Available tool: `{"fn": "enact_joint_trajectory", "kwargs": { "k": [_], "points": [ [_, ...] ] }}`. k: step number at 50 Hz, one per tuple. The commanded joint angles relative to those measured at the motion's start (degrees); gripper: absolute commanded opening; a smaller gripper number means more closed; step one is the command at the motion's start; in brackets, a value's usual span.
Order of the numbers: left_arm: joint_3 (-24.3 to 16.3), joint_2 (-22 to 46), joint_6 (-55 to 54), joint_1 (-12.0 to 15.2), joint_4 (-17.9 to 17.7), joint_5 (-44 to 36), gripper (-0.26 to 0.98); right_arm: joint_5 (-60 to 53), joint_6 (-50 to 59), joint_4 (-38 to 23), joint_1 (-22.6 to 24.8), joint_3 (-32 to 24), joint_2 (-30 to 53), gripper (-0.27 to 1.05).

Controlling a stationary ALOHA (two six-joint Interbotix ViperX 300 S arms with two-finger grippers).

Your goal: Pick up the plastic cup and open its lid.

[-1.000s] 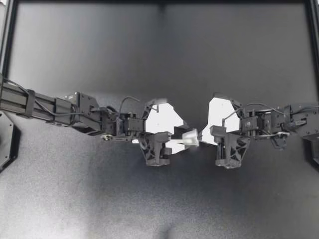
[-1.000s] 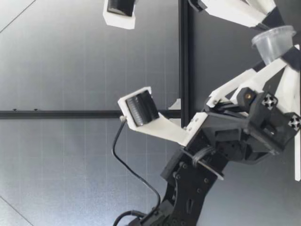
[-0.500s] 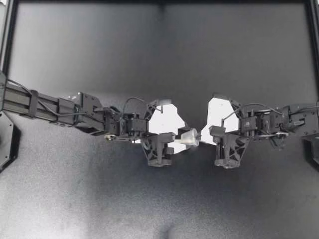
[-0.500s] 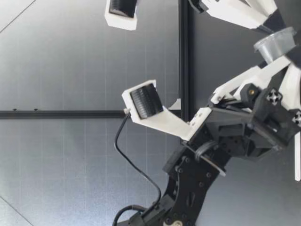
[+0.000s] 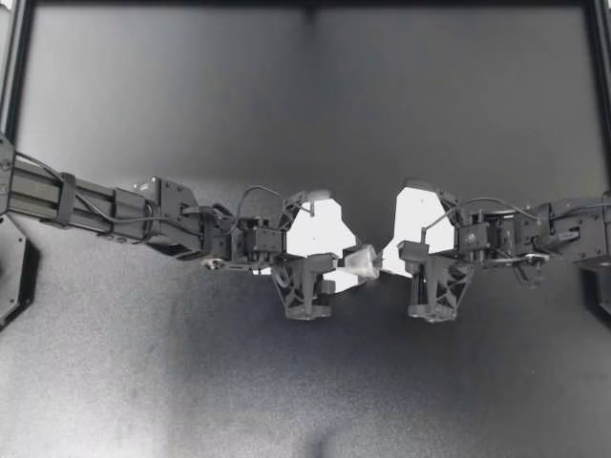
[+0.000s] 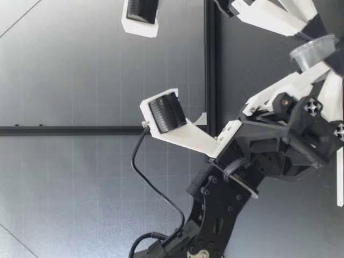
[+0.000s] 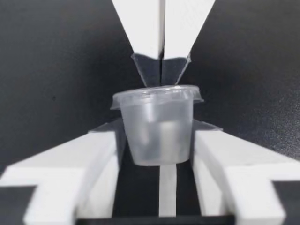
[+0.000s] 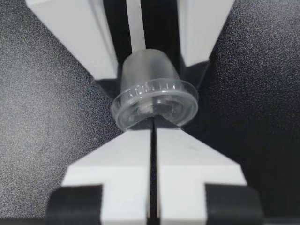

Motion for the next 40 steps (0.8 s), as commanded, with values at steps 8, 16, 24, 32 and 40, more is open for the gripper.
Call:
{"fn": "enact_joint_trajectory", "kwargs": {
  "k": [8, 16, 24, 32, 40],
  "points": [
    [-0.79, -1.67, 0.0, 0.44, -0.18, -0.44, 0.1, -0.7, 0.0, -0.09, 0.44, -0.26, -2.72, -0.19],
    [2.2, -3.87, 0.09, 0.44, -0.18, -1.67, 0.09, -0.97, -0.35, -0.09, 0.35, 1.14, -11.69, -0.19],
    [7.91, -9.14, 0.0, 0.0, -0.18, -8.09, 0.09, -6.15, -2.11, -4.04, 0.44, 2.46, -21.62, -0.19],
    [14.85, -15.82, -1.23, -0.44, -0.18, -18.72, 0.09, -17.05, -8.09, -11.07, 0.44, 4.66, -27.07, -0.14],
    [20.21, -20.57, -3.25, -0.62, -0.18, -29.53, 0.09, -20.92, -18.19, -11.78, 0.35, 3.87, -27.07, 0.04]
  ]
}}
